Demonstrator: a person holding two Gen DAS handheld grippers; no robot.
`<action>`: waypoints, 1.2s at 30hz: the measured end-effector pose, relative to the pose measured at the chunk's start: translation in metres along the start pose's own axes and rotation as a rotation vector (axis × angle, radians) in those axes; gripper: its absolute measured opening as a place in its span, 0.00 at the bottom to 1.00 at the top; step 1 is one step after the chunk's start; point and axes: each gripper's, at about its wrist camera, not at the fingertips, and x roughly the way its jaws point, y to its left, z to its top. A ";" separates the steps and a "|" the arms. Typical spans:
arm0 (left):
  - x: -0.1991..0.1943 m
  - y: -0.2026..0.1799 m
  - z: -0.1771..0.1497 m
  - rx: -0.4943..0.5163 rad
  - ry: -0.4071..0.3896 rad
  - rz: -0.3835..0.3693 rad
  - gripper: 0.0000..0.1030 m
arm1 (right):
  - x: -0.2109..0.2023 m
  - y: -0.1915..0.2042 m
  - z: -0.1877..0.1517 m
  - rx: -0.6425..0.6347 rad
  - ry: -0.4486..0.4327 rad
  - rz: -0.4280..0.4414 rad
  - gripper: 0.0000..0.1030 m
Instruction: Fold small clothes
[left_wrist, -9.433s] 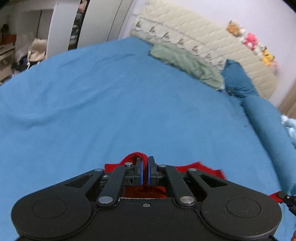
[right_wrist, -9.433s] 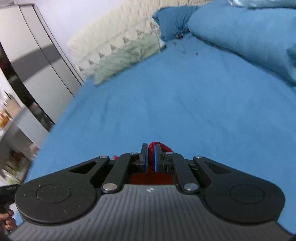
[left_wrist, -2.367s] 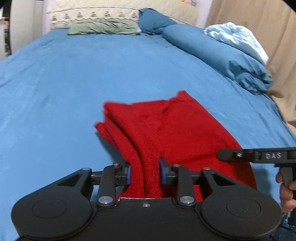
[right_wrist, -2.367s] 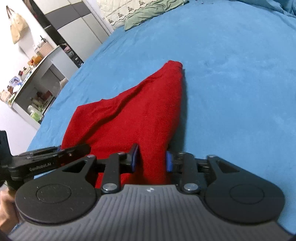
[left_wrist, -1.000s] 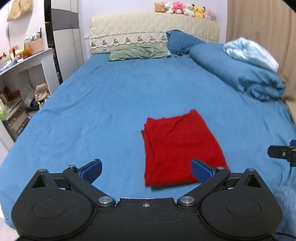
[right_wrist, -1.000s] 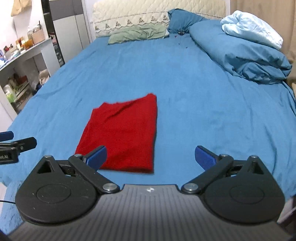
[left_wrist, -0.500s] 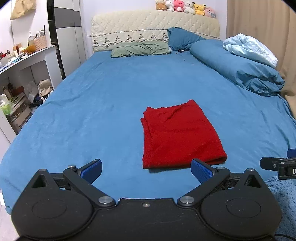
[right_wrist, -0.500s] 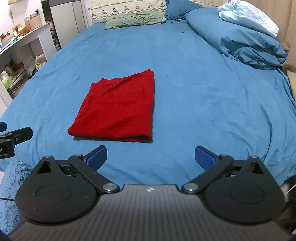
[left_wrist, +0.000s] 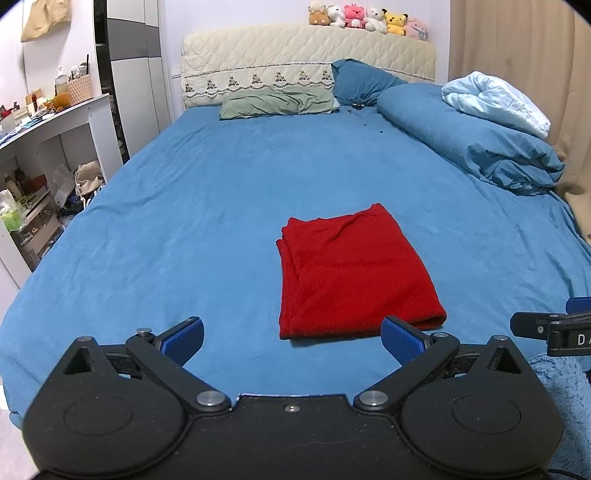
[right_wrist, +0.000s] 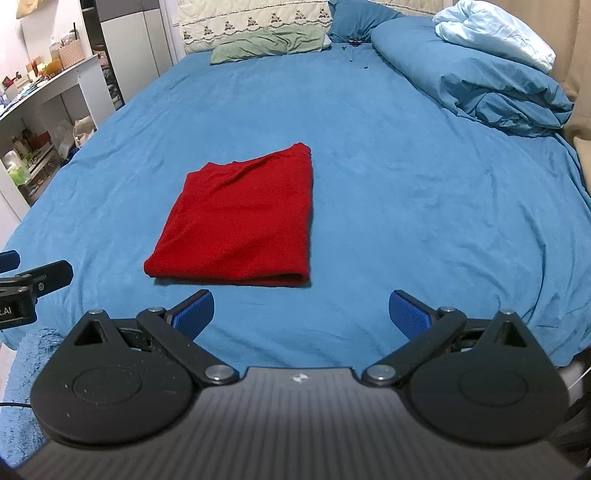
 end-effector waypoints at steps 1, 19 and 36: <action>-0.001 0.000 0.000 -0.001 -0.002 0.000 1.00 | 0.000 0.000 0.000 0.000 0.000 0.000 1.00; -0.005 0.001 0.002 -0.006 -0.022 0.000 1.00 | -0.001 0.005 -0.002 0.001 0.004 -0.002 1.00; -0.005 0.005 0.003 -0.024 -0.021 -0.005 1.00 | -0.001 0.010 -0.002 0.002 0.004 0.003 1.00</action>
